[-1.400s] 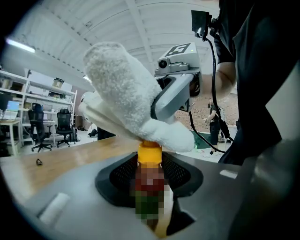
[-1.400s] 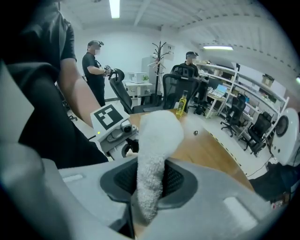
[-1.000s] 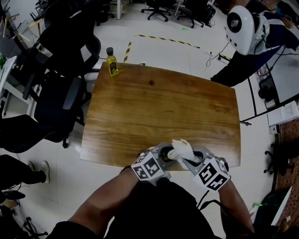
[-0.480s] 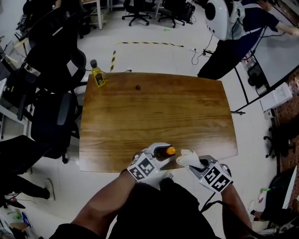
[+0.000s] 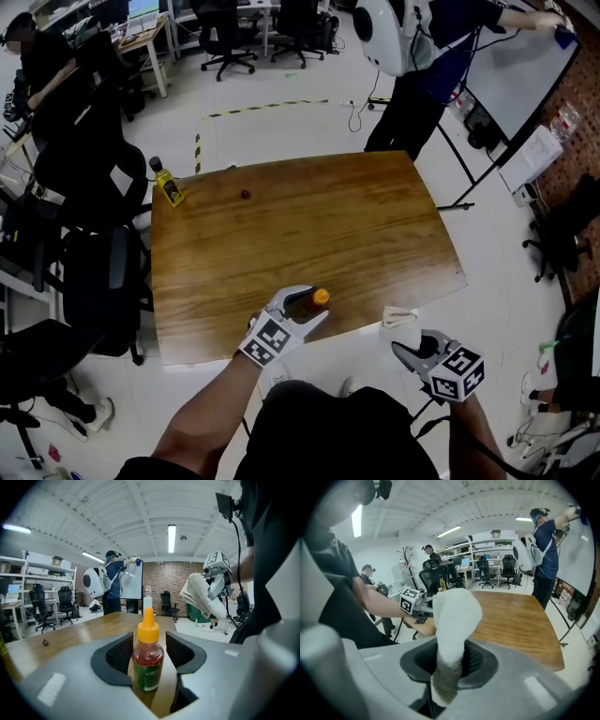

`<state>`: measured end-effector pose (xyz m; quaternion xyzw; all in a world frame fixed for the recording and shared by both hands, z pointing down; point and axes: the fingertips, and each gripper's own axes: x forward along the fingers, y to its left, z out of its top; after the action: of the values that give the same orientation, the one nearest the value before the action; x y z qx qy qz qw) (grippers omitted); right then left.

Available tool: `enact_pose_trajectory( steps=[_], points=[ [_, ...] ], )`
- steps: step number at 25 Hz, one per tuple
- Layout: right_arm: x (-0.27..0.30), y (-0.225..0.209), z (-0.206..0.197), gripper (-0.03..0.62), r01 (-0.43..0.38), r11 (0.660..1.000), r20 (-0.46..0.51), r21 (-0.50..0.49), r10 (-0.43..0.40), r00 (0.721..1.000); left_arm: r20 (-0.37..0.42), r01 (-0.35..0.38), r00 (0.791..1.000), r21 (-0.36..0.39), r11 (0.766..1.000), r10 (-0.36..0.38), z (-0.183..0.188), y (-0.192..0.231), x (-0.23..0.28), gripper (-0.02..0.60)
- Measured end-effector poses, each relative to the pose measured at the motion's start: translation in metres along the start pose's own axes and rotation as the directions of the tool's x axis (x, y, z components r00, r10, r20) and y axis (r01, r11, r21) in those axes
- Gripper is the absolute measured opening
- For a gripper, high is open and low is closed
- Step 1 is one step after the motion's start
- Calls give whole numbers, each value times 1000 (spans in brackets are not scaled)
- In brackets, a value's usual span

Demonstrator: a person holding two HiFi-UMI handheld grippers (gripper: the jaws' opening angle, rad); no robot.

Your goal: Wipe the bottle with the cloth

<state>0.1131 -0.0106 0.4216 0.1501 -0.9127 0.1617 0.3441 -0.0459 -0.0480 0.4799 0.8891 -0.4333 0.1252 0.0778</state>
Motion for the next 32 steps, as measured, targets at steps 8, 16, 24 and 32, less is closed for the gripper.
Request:
enact_pose_trajectory(
  steps=[8, 16, 24, 32],
  points=[
    [-37, -13, -5, 74, -204, 944, 306, 261, 119, 944, -41, -281, 958, -303, 911, 282, 1, -46, -70, 186],
    [-83, -16, -54, 74, -321, 938, 331, 130, 264, 906, -32, -428, 848, -630, 648, 530, 13, -145, -116, 14],
    [-103, 4, -72, 74, -388, 917, 305, 89, 346, 887, -76, -445, 824, -701, 557, 562, 29, -226, -151, 15],
    [-113, 39, -53, 74, -364, 930, 375, 53, 319, 870, -106, -458, 836, -674, 579, 538, 28, -229, -174, 15]
  ],
)
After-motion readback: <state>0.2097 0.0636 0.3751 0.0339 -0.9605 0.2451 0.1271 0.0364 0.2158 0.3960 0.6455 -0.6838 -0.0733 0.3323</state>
